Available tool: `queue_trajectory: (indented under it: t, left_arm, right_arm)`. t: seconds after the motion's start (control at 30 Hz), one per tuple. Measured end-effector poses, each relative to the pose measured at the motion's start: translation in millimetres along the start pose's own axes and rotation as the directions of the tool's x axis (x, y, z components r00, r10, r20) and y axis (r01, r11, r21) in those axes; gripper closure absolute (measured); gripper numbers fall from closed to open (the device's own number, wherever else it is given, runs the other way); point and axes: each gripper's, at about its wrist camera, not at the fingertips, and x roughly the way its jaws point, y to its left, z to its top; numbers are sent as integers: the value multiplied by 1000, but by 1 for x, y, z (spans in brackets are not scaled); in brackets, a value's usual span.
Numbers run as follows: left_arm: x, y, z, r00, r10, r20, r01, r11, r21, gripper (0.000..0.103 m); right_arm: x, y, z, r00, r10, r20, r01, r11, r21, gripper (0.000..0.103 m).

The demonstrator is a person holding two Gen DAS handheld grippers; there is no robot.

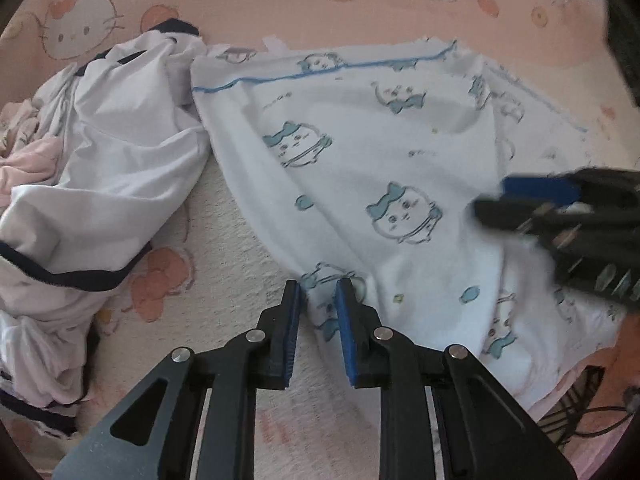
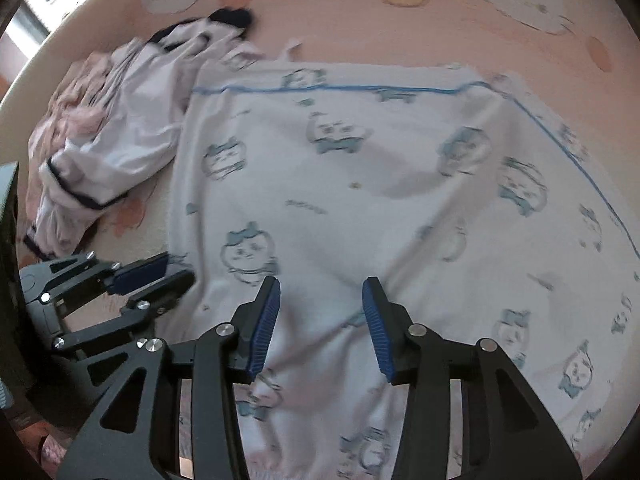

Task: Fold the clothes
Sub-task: 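Pinch the shirt fabric with both grippers and pull it flat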

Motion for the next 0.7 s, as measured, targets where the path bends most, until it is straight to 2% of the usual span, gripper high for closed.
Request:
queue_trajectory:
  t: [0.1, 0.17, 0.23, 0.27, 0.3, 0.37, 0.43, 0.5, 0.53, 0.6, 0.63, 0.67, 0.7]
  left_arm:
    - [0, 5, -2, 997, 80, -24, -80, 997, 4, 85]
    - [-2, 18, -5, 995, 90, -38, -91, 995, -28, 86]
    - [-6, 38, -4, 1000, -20, -22, 16, 989, -150, 86]
    - [-7, 48, -4, 997, -74, -9, 71, 975, -209, 86]
    - [-8, 63, -3, 985, -173, 24, 172, 936, -306, 85]
    - [-7, 74, 2, 977, -208, 56, 214, 908, -360, 68]
    - [-1, 78, 12, 973, -215, 86, 232, 895, -382, 66]
    - [9, 78, 26, 962, -260, 83, 272, 880, -390, 66]
    - [15, 76, 34, 958, -273, 86, 285, 877, -387, 66]
    - [21, 71, 46, 964, -250, 85, 264, 890, -371, 66]
    - [21, 67, 50, 969, -233, 86, 249, 901, -355, 77]
    - [21, 64, 54, 972, -216, 88, 234, 911, -339, 101]
    - [20, 59, 57, 976, -198, 90, 217, 921, -323, 101]
  right_arm:
    - [-15, -27, -5, 1000, -23, 12, 22, 997, 80, 54]
    - [-17, -51, -13, 997, -73, -20, 75, 989, 130, 54]
    - [-18, -74, -20, 996, -83, -35, 88, 977, 195, 54]
    - [-18, -86, -24, 996, -84, -40, 91, 970, 227, 54]
    - [-23, -97, -27, 999, -39, -12, 41, 961, 272, 54]
    - [-31, -110, -30, 999, -12, 38, 0, 948, 317, 51]
    - [-32, -113, -28, 997, -47, 64, 26, 957, 290, 50]
    - [-28, -114, -26, 994, -86, 64, 67, 964, 258, 50]
    - [-24, -114, -25, 993, -101, 56, 85, 966, 245, 50]
    - [-22, -110, -25, 991, -126, 46, 114, 973, 201, 50]
    - [-21, -108, -26, 990, -138, 41, 129, 975, 179, 54]
    - [-20, -105, -26, 988, -153, 36, 145, 977, 155, 58]
    - [-20, -100, -29, 978, -203, 37, 198, 974, 112, 64]
